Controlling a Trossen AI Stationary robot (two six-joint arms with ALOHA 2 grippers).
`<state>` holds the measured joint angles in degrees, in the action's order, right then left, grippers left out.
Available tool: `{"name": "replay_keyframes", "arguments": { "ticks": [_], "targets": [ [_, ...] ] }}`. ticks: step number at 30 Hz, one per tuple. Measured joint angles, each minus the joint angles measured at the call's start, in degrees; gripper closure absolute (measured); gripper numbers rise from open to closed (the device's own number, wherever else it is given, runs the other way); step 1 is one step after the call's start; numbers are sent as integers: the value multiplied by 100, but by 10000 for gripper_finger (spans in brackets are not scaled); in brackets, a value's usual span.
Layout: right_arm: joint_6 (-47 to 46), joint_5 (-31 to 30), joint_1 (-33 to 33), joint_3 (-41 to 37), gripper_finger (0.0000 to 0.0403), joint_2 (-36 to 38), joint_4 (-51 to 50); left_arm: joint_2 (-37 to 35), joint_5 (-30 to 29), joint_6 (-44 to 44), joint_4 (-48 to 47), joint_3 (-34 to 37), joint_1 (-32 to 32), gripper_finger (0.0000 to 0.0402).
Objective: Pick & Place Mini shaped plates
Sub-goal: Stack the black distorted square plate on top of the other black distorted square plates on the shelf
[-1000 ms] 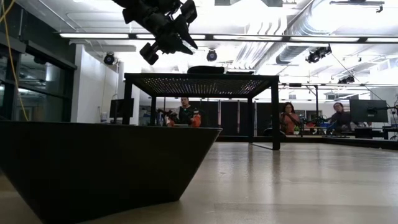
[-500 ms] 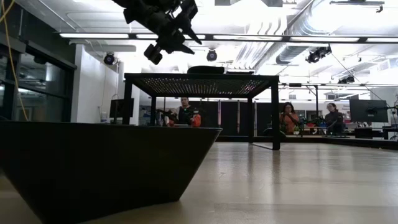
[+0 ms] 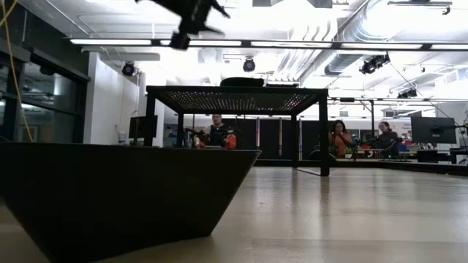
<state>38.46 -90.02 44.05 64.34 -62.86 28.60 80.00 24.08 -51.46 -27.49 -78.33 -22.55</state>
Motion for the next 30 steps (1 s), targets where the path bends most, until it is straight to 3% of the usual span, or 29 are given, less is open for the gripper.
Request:
{"name": "replay_keyframes", "arguments": {
  "ticks": [5, 11, 17, 24, 30],
  "targets": [
    [-266, 9, 162, 0, 176, -152, -11, -494, -547, 449, -21, -8, 485, 259],
    [-746, 1, 175, 1, 176, -482, 69, -773, -812, 894, -22, -8, 1187, 259],
    [-1267, 1, 196, 0, 174, -1015, 752, -979, -993, 1339, -375, -6, 1819, 259],
    [-1695, 7, 263, 187, 175, -1713, 1375, -1370, -1649, 1886, -1095, -6, 2433, 259],
    [-1683, 823, 293, 577, 178, -1956, 1366, -1759, -1895, 2152, -1225, -4, 2847, 259]
  ]
}}
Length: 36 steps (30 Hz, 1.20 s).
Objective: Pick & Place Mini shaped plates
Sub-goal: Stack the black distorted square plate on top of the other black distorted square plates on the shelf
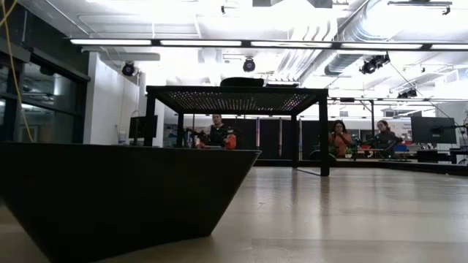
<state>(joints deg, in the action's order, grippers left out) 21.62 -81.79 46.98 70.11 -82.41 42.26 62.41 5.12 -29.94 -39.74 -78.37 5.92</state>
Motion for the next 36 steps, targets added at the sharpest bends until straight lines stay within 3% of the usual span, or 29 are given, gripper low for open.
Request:
{"name": "replay_keyframes", "arguments": {
  "ticks": [5, 13, 27, 31, 36],
  "targets": [
    [-1036, 1221, -38, 160, 186, -8, -629, -258, -19, -6, 1, 0, 225, 259],
    [-4611, 3207, -716, 540, 190, -189, -3592, -488, -6, -1, 10, 0, 364, 259],
    [-7359, 6772, -1846, 2142, 192, -1838, -6489, -568, 46, 121, 7, 0, 362, 259],
    [-7967, 7407, -1910, 2197, 192, -2133, -6705, -568, 162, 128, 6, 0, 362, 259],
    [-9000, 7712, -1961, 1908, 192, -2260, -7121, -568, 338, 178, -21, 0, 362, 259]
  ]
}}
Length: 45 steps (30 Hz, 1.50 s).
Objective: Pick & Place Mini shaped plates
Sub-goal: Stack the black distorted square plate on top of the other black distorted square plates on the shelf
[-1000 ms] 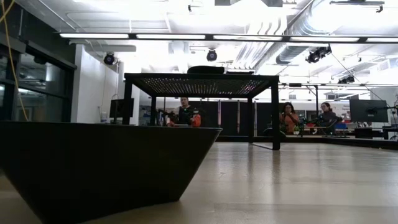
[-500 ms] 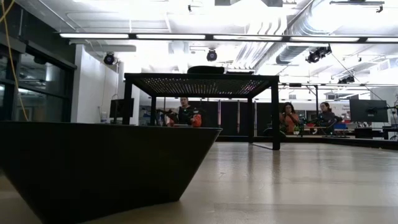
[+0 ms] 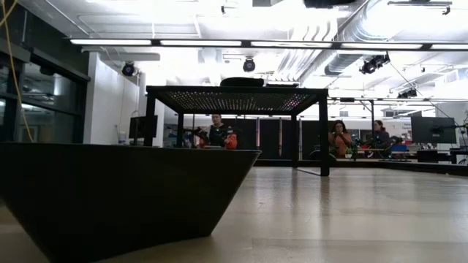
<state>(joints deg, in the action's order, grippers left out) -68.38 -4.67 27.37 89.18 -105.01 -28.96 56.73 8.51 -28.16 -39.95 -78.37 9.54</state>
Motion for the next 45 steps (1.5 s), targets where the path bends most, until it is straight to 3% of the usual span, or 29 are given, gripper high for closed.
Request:
{"name": "replay_keyframes", "arguments": {
  "ticks": [4, 9, 13, 20, 28, 37, 45],
  "targets": [
    [-873, 301, -40, -492, 192, -13, -190, -26, 9, 132, -82, 2, 0, 259],
    [-973, 380, -59, -1041, 192, -9, 196, -166, 6, 245, -145, 2, 0, 259],
    [-922, 722, -110, -1505, 192, -9, 1048, -316, -8, 245, -219, 2, 0, 259],
    [-1270, 678, -115, -2185, 192, -11, 2159, -474, -10, 227, -228, 7, 0, 259],
    [-786, 1105, -147, -1792, 192, -660, 2413, -492, -6, 227, -248, 7, 0, 259],
    [-780, 921, -289, -1369, 192, -1134, 2229, -492, -4, 223, -428, 7, -2, 259],
    [-522, 1284, -447, -878, 195, -1570, 1834, -496, -1, 221, -462, 7, -2, 259]
  ]
}}
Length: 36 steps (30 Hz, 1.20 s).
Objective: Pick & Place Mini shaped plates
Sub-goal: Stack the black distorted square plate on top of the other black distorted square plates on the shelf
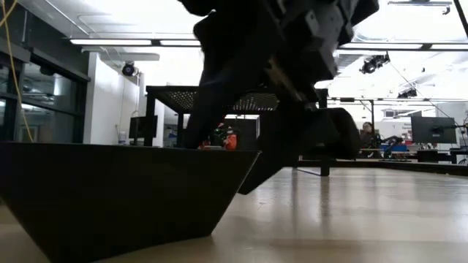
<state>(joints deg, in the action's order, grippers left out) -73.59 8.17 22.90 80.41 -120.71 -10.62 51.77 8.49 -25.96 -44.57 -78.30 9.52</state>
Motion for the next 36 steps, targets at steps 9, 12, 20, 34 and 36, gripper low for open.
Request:
{"name": "replay_keyframes", "arguments": {
  "ticks": [9, 12, 20, 34, 36],
  "targets": [
    [41, 211, -42, 139, 252, -25, -152, -42, 7, -2, -62, 0, 2, 259],
    [93, 192, -25, 139, 271, -25, -155, -58, 7, -2, -64, 0, 0, 259],
    [165, 192, -24, 139, 298, -25, -152, -71, 7, -2, -62, 0, 1, 259],
    [165, -7, 39, 133, 308, -25, -25, -73, 7, -2, -62, 0, 2, 259],
    [165, -9, 39, 133, 316, -25, -25, -73, 7, -2, -62, 0, 0, 259]
  ]
}}
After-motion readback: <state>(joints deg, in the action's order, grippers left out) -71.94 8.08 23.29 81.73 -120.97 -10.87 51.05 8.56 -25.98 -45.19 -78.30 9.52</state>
